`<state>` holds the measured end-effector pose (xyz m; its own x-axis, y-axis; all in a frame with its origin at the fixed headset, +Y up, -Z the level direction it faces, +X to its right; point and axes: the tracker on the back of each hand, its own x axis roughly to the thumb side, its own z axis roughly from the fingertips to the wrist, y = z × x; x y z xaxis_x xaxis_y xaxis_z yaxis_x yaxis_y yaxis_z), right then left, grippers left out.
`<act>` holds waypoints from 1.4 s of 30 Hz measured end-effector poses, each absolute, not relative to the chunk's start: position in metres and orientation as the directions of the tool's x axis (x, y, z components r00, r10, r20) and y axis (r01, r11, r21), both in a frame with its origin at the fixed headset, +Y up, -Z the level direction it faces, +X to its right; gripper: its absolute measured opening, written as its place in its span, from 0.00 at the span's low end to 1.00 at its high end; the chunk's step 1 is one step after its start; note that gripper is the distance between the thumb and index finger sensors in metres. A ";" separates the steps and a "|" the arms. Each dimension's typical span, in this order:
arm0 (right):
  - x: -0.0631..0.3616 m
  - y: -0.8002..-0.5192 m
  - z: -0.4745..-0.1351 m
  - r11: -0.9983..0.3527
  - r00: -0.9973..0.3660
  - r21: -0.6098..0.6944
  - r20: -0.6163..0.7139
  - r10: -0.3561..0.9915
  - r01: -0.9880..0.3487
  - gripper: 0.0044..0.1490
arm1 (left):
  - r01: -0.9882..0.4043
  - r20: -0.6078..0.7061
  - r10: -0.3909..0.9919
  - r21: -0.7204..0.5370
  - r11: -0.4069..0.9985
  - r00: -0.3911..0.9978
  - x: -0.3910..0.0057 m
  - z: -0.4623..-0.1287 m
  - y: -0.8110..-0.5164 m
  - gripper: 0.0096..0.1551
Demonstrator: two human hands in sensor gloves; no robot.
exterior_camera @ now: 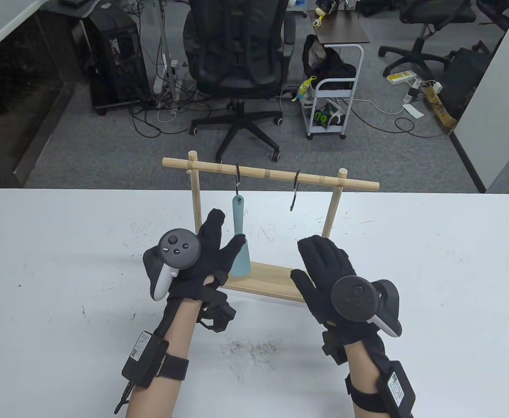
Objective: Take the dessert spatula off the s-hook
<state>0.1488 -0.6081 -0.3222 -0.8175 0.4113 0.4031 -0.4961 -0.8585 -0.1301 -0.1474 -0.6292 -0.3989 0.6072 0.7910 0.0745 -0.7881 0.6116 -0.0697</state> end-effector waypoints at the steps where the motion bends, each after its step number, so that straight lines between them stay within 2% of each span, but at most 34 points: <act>1: 0.150 -0.607 -0.321 -0.855 -0.814 -0.132 0.406 0.415 -0.502 0.44 | -0.799 0.056 0.802 -0.073 0.597 0.594 -0.146 -0.404 -0.631 0.55; 10: 0.154 -0.604 -0.319 -0.840 -0.796 -0.128 0.421 0.435 -0.527 0.43 | -0.858 -0.012 0.859 -0.068 0.509 0.511 -0.139 -0.429 -0.641 0.53; 16: 0.154 -0.604 -0.319 -0.835 -0.790 -0.126 0.423 0.443 -0.535 0.43 | -0.871 -0.020 0.875 -0.110 0.479 0.483 -0.140 -0.436 -0.649 0.50; 26: 0.153 -0.604 -0.320 -0.838 -0.789 -0.114 0.424 0.445 -0.534 0.43 | -0.888 -0.016 0.893 -0.108 0.447 0.451 -0.140 -0.435 -0.651 0.37; 42: 0.153 -0.605 -0.321 -0.833 -0.776 -0.097 0.434 0.457 -0.545 0.43 | -0.889 0.010 0.903 -0.167 0.425 0.430 -0.141 -0.423 -0.642 0.33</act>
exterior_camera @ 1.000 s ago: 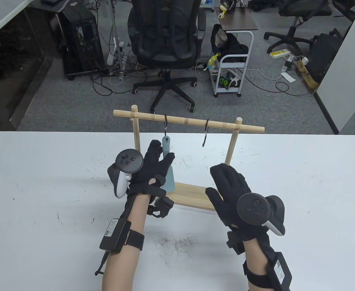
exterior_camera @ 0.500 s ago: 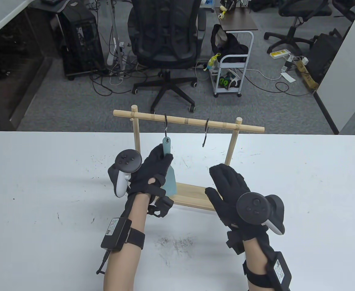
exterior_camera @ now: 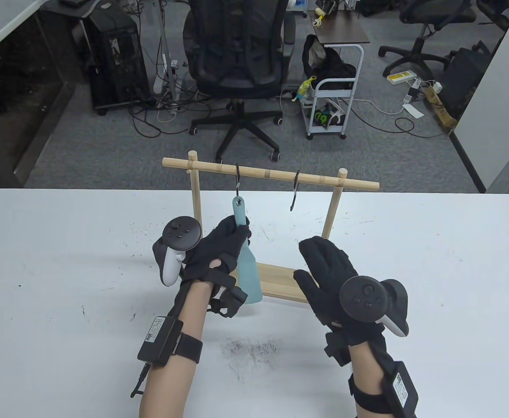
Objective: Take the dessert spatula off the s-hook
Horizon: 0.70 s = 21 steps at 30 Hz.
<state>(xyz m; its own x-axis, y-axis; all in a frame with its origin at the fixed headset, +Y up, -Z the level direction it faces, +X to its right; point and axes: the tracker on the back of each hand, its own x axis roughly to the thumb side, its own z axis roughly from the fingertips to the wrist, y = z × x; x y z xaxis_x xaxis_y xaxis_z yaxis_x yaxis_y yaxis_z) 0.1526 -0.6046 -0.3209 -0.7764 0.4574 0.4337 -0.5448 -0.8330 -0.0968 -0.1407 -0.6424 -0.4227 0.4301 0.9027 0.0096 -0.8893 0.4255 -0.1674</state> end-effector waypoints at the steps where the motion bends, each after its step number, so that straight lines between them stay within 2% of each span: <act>1: 0.153 -0.605 -0.321 -0.833 -0.776 -0.097 0.434 0.457 -0.545 0.43 | -0.889 0.011 0.903 -0.170 0.426 0.430 -0.141 -0.422 -0.641 0.33; 21: 0.151 -0.606 -0.321 -0.835 -0.773 -0.081 0.435 0.462 -0.544 0.43 | -0.893 0.037 0.916 -0.208 0.398 0.399 -0.137 -0.407 -0.624 0.33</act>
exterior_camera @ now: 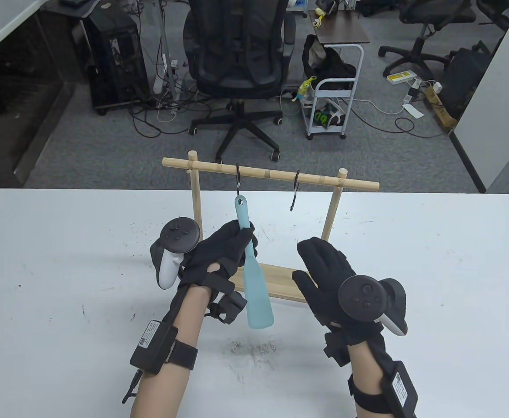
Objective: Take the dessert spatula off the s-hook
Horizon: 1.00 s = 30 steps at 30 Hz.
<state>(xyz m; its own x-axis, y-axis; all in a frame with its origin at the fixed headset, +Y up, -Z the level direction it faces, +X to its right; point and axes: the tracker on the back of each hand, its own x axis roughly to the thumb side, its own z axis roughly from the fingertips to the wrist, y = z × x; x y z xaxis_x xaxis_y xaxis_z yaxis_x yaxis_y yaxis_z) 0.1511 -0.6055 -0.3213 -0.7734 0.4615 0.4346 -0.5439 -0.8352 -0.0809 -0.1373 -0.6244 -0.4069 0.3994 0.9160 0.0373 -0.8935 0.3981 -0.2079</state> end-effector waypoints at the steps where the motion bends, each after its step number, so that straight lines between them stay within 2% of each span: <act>1: 0.151 -0.606 -0.321 -0.835 -0.773 -0.081 0.435 0.462 -0.544 0.43 | -0.894 0.038 0.916 -0.207 0.398 0.399 -0.137 -0.406 -0.623 0.33; 17: 0.150 -0.606 -0.322 -0.837 -0.772 -0.074 0.436 0.462 -0.542 0.43 | -0.885 0.072 0.907 -0.197 0.421 0.416 -0.138 -0.396 -0.603 0.33; 30: 0.150 -0.607 -0.322 -0.837 -0.772 -0.073 0.437 0.462 -0.542 0.43 | -0.851 0.065 0.874 -0.202 0.484 0.482 -0.145 -0.389 -0.596 0.34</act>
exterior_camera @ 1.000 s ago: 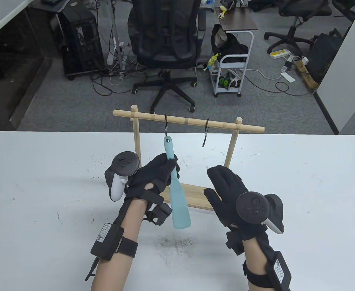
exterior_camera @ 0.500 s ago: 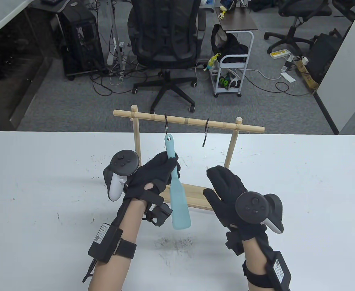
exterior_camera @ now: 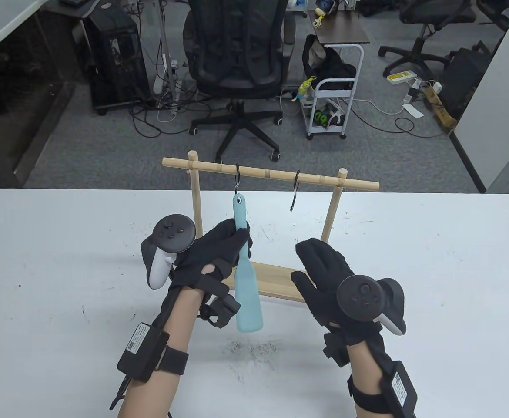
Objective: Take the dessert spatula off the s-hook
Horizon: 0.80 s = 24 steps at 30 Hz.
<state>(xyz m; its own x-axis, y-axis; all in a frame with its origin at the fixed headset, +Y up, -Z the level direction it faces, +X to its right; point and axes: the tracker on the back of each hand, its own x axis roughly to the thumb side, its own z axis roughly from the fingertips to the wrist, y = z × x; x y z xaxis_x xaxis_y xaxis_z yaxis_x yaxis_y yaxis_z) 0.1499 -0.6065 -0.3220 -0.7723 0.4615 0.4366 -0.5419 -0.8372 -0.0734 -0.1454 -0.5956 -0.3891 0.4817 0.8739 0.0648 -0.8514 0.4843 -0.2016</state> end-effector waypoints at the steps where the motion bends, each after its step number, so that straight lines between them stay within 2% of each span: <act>1: 0.150 -0.607 -0.322 -0.837 -0.772 -0.073 0.437 0.462 -0.542 0.43 | -0.849 0.065 0.872 -0.204 0.487 0.485 -0.146 -0.388 -0.596 0.34; 7: 0.150 -0.606 -0.322 -0.837 -0.770 -0.067 0.436 0.466 -0.544 0.43 | -0.835 0.102 0.864 -0.223 0.503 0.493 -0.153 -0.377 -0.597 0.34; 13: 0.152 -0.606 -0.322 -0.830 -0.763 -0.063 0.437 0.477 -0.554 0.43 | -0.803 0.097 0.831 -0.219 0.555 0.548 -0.177 -0.360 -0.606 0.34; 20: 0.152 -0.605 -0.321 -0.827 -0.757 -0.057 0.442 0.482 -0.560 0.43 | -0.765 -0.025 0.775 -0.185 0.617 0.631 -0.224 -0.349 -0.630 0.35; 24: 0.152 -0.605 -0.321 -0.828 -0.757 -0.057 0.444 0.479 -0.558 0.43 | -0.734 -0.147 0.720 -0.184 0.654 0.679 -0.252 -0.351 -0.660 0.36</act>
<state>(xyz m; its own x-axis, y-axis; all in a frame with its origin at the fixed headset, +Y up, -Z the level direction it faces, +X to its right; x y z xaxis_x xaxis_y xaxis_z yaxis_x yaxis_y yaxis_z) 0.1522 -0.6052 -0.3211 -0.7570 0.4791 0.4442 -0.5577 -0.8281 -0.0573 -0.2517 -0.6604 -0.3506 0.6786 0.7196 -0.1471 -0.7336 0.6543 -0.1838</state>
